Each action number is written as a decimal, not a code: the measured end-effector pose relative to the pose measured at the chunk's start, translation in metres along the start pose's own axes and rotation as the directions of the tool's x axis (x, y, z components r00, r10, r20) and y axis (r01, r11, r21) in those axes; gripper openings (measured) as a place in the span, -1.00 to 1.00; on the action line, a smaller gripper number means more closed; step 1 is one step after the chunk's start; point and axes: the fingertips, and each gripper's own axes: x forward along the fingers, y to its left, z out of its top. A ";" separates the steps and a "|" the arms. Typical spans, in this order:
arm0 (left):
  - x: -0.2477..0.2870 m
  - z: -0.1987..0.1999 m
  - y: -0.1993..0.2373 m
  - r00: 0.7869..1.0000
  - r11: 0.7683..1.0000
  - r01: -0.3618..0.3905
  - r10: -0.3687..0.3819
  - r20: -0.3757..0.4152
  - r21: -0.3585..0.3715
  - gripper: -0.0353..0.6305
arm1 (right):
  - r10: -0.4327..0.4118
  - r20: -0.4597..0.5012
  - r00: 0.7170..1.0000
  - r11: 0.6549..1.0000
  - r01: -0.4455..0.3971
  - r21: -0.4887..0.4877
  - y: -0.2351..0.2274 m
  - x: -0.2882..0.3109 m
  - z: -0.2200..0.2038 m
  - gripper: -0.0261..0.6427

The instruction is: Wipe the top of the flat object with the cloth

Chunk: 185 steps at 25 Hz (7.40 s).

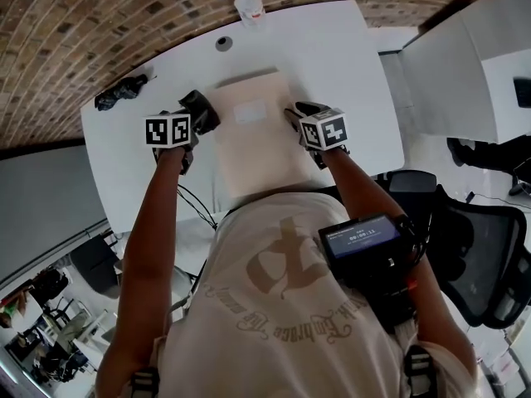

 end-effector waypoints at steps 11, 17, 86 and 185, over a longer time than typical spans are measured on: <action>0.043 0.019 -0.122 0.973 0.970 0.232 -0.232 -0.005 0.066 -0.59 | 0.059 -0.014 0.998 0.996 -0.058 0.063 0.020 -0.022 -0.034 -0.44; 0.078 0.035 -0.178 0.941 0.936 0.338 -0.334 -0.053 0.103 -0.59 | 0.052 -0.044 0.998 0.997 -0.049 0.060 0.028 -0.027 -0.050 -0.44; 0.055 -0.021 -0.195 0.913 0.908 0.406 -0.398 -0.089 0.107 -0.59 | -0.042 -0.061 0.997 0.993 0.048 0.104 0.046 -0.055 -0.100 -0.50; 0.032 -0.133 -0.189 0.961 0.975 0.186 -0.206 -0.184 -0.119 -0.58 | 0.231 -0.179 0.956 0.973 -0.229 0.028 -0.007 0.002 -0.021 -0.37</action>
